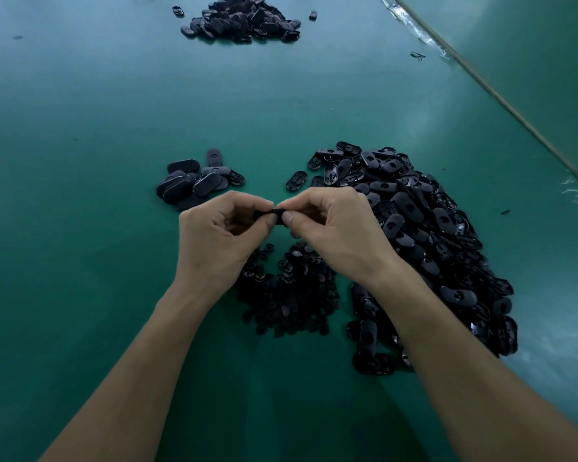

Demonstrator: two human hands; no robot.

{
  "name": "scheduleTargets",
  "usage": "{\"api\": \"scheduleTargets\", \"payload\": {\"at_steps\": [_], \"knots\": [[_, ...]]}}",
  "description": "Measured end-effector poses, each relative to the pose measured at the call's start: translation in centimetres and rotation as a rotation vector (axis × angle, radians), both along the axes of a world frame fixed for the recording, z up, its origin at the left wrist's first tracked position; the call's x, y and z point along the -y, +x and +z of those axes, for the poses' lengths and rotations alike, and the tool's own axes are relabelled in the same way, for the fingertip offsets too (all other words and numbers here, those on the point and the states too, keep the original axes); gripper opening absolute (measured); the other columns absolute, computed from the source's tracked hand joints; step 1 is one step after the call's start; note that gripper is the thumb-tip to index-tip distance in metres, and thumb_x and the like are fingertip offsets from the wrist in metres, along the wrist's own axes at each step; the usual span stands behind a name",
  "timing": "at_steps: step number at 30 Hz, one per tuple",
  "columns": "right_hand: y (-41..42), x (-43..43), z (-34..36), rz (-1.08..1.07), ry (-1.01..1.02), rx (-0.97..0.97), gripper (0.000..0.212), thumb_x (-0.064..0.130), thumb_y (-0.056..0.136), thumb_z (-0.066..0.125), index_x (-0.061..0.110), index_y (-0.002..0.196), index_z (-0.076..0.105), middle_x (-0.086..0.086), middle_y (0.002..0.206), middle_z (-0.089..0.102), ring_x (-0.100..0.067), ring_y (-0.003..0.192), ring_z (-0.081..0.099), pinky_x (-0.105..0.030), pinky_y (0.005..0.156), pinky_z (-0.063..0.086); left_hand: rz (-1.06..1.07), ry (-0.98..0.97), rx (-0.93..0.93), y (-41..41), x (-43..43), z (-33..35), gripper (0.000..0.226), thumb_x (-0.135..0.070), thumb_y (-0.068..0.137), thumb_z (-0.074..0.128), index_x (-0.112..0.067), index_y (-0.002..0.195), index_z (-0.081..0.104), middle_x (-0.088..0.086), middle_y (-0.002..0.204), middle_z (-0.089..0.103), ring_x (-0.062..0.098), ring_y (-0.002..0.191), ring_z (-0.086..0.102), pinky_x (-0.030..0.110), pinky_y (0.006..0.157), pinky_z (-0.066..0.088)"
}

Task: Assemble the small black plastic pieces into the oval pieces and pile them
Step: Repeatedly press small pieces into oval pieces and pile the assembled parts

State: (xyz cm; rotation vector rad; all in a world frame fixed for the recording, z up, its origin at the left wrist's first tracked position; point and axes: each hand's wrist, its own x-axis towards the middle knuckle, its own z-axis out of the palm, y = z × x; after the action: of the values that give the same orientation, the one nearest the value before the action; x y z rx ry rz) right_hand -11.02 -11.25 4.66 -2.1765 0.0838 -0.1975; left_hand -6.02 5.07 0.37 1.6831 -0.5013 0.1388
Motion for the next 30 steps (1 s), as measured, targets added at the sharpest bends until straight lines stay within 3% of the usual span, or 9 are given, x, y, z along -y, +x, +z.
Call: {"api": "scheduleTargets", "payload": {"at_steps": [4,7,11,16,19,21,25,30], "knots": [[0.8,0.9,1.0,-0.031,-0.234,-0.002,0.022,0.018,0.096,0.066,0.016,0.117,0.073,0.004,0.107,0.070,-0.002,0.093,0.063,-0.013,0.088,0.050,0.170,-0.039,0.013,0.7,-0.6,0.0,0.025,-0.010,0.086,0.078,-0.033,0.092,0.072,-0.013,0.082,0.076,0.012,0.070,0.073,0.026,0.070,0.060],[1.4,2.4,1.3,-0.153,-0.510,-0.022,0.033,0.022,0.097,0.063,0.020,0.129,0.066,-0.002,0.126,0.058,-0.019,0.118,0.050,-0.028,0.105,0.038,0.322,-0.059,-0.016,1.8,-1.9,-0.1,0.022,-0.016,0.087,0.076,-0.037,0.089,0.070,-0.018,0.077,0.074,0.011,0.066,0.071,0.031,0.068,0.060],[1.7,3.8,1.0,-0.237,-0.728,-0.237,0.049,0.033,0.097,0.061,0.028,0.144,0.049,-0.006,0.132,0.045,-0.028,0.128,0.036,-0.043,0.108,0.031,0.437,0.094,0.019,2.4,-2.7,-0.5,0.017,-0.021,0.088,0.074,-0.037,0.086,0.069,-0.024,0.077,0.068,0.005,0.069,0.070,0.026,0.072,0.058],[1.6,4.0,-0.4,-0.243,-0.753,-0.300,0.039,0.033,0.098,0.058,0.026,0.136,0.057,-0.007,0.130,0.046,-0.030,0.124,0.039,-0.041,0.105,0.034,0.467,0.240,-0.005,2.6,-2.7,-0.9,0.017,-0.016,0.091,0.071,-0.024,0.106,0.074,-0.031,0.085,0.061,-0.017,0.074,0.062,0.002,0.077,0.047],[1.7,4.2,-0.8,-0.261,-0.718,-0.246,0.031,0.029,0.099,0.058,0.022,0.129,0.063,-0.008,0.127,0.048,-0.030,0.121,0.043,-0.036,0.103,0.036,0.487,0.286,-0.034,2.6,-2.7,-1.0,0.026,-0.015,0.091,0.069,-0.019,0.117,0.072,-0.014,0.100,0.070,-0.015,0.074,0.061,-0.001,0.076,0.044],[1.7,4.3,-0.9,-0.274,-0.689,-0.217,0.029,0.028,0.099,0.059,0.020,0.127,0.065,-0.009,0.127,0.050,-0.030,0.121,0.044,-0.035,0.102,0.037,0.490,0.315,-0.031,2.7,-2.8,-1.0,0.032,-0.012,0.091,0.069,-0.014,0.124,0.069,-0.004,0.116,0.065,-0.017,0.073,0.059,-0.003,0.075,0.042],[1.7,4.3,-0.8,-0.311,-0.635,-0.132,0.030,0.030,0.098,0.061,0.018,0.125,0.068,-0.009,0.124,0.058,-0.028,0.117,0.052,-0.037,0.103,0.045,0.464,0.345,-0.068,2.9,-2.8,-1.0,0.046,-0.009,0.091,0.070,-0.005,0.135,0.060,-0.002,0.124,0.046,-0.011,0.075,0.059,-0.006,0.074,0.040],[1.7,4.5,-0.3,-0.346,-0.526,-0.051,0.021,0.028,0.096,0.066,0.018,0.112,0.074,-0.006,0.111,0.069,-0.022,0.103,0.064,-0.040,0.097,0.052,0.446,0.320,-0.110,2.9,-2.8,-1.2,0.056,-0.012,0.092,0.070,-0.005,0.144,0.051,0.004,0.135,0.046,-0.003,0.087,0.060,-0.006,0.073,0.041]]}}
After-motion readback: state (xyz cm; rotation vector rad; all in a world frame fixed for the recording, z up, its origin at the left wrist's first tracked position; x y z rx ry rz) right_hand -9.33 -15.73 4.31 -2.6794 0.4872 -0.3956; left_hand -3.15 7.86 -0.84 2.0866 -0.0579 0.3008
